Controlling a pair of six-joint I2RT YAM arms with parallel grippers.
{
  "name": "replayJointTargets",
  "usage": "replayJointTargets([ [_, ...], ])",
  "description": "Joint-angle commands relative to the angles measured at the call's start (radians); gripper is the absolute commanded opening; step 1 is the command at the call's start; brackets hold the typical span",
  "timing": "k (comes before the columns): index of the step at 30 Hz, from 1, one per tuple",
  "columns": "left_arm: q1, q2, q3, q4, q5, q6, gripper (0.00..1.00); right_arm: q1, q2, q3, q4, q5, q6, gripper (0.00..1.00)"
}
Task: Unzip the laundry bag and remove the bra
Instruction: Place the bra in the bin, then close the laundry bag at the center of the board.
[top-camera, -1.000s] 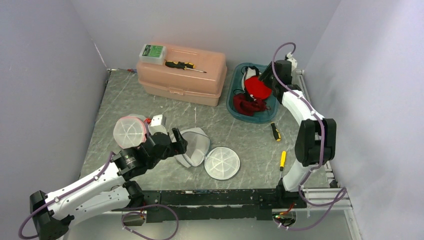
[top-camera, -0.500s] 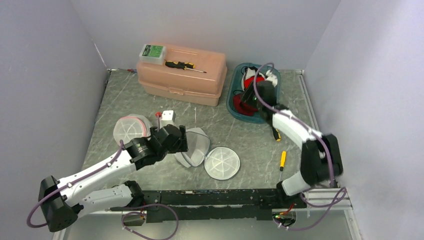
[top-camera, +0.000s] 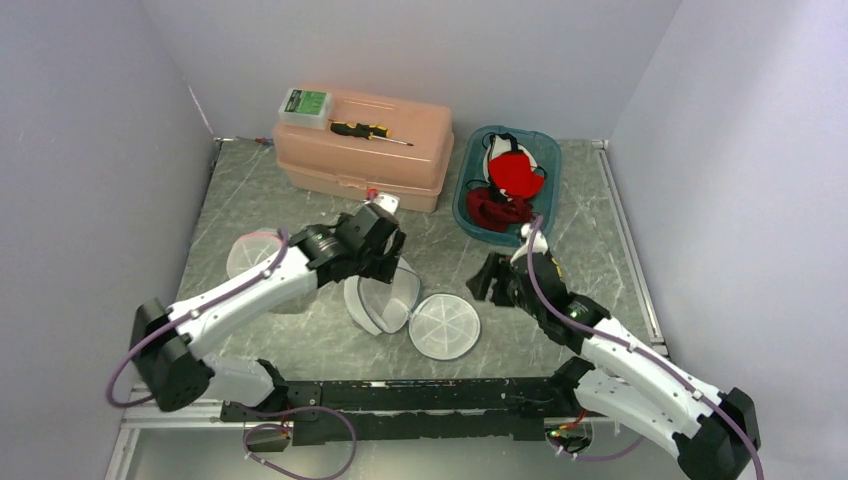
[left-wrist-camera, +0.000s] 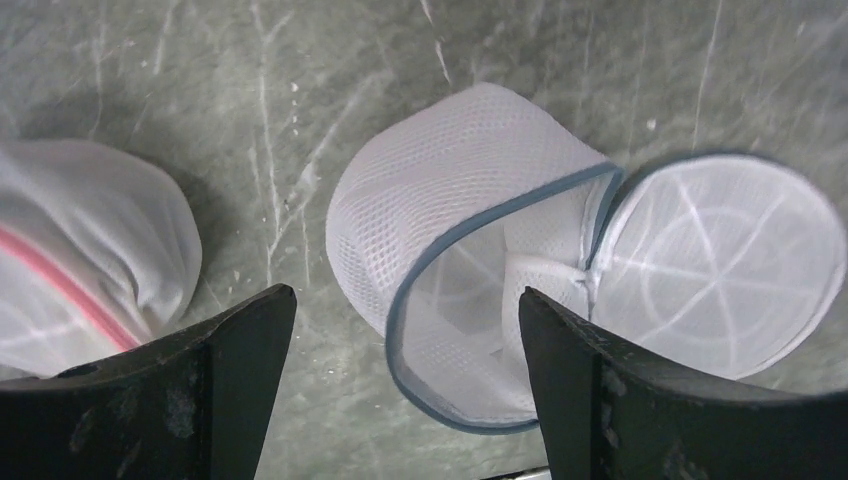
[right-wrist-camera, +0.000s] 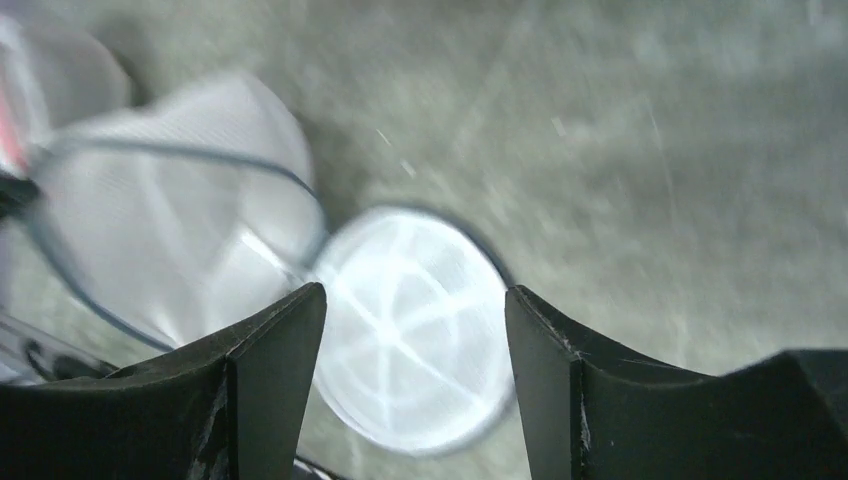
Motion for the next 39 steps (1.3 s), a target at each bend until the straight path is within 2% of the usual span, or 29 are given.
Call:
replayJointTargets([
  [1,0.003,0.125,0.105,-0.13,0.131,0.23,0.86,0.009,-0.139,-0.094,-0.178,-0.07,0.077,0.71],
  [6,0.016,0.225,0.163,-0.184,0.126,0.265,0.8,0.01,-0.206,-0.147,-0.203,-0.13,0.106,0.73],
  [11,0.032,0.257,0.162,-0.184,0.121,0.281,0.75,0.012,-0.214,-0.189,-0.188,-0.157,0.127,0.74],
  [13,0.045,0.268,0.164,-0.188,0.128,0.278,0.66,0.012,-0.209,-0.204,-0.186,-0.161,0.138,0.74],
  [18,0.049,0.23,0.13,-0.136,0.184,0.242,0.28,0.012,-0.225,-0.241,-0.182,-0.131,0.184,0.77],
  [21,0.049,0.182,0.07,-0.079,0.232,0.196,0.17,0.013,-0.18,-0.246,-0.148,-0.137,0.189,0.78],
  [24,0.049,0.148,0.022,-0.031,0.272,0.147,0.05,0.012,-0.067,-0.242,-0.122,-0.128,0.19,0.74],
  [30,0.049,0.083,-0.073,0.062,0.311,0.041,0.03,0.025,0.035,-0.246,-0.075,-0.086,0.211,0.57],
  [39,0.047,0.059,-0.107,0.111,0.368,-0.001,0.03,0.077,0.184,-0.229,-0.059,-0.052,0.219,0.36],
])
